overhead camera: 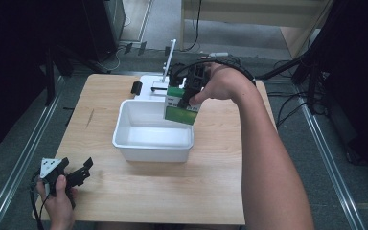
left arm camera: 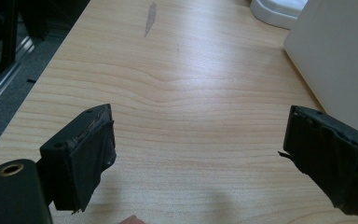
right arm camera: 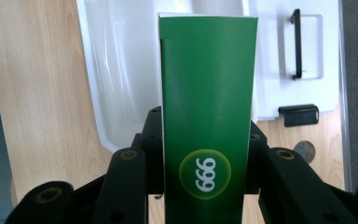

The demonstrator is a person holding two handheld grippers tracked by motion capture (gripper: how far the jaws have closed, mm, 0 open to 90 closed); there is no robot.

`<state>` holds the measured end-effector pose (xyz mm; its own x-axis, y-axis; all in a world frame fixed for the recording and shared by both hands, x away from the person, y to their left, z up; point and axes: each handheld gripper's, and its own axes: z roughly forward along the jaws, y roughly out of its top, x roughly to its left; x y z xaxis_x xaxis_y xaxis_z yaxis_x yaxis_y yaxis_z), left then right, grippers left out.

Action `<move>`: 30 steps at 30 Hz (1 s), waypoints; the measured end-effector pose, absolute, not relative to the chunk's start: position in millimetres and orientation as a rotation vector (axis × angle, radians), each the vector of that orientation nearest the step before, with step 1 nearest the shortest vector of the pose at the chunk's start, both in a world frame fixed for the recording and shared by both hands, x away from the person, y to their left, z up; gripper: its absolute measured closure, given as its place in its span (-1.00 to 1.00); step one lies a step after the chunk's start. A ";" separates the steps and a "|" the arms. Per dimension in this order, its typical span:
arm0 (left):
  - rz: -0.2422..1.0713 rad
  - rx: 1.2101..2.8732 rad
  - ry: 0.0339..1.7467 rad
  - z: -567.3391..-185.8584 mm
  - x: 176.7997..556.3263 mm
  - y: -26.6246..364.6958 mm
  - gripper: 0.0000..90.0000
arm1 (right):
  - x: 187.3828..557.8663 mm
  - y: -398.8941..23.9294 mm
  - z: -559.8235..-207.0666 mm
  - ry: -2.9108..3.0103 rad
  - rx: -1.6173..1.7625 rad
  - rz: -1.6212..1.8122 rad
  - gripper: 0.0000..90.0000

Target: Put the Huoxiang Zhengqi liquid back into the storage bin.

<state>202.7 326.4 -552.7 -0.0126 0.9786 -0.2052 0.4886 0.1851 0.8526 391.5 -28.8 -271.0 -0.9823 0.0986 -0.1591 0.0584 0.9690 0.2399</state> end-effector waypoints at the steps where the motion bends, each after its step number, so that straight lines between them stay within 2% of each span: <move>1: 0.739 1.422 1.626 -552.6 202.7 326.4 -0.79 | 391.3 -23.6 -274.7 2.955 0.096 0.340 0.43; 8: 0.738 1.414 1.626 -552.9 203.0 326.5 -0.79 | 392.5 -15.1 -283.4 2.957 0.084 0.317 0.43; 30: 0.732 1.419 1.624 -552.8 202.9 326.9 -0.79 | 401.4 -7.3 -344.2 2.957 -0.019 0.247 0.42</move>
<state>202.9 326.9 -552.8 -0.0092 0.9773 -0.2118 0.4886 0.1892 0.8518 401.4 -7.3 -344.2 -0.9847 0.0021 -0.1741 -0.0268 0.9862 0.1635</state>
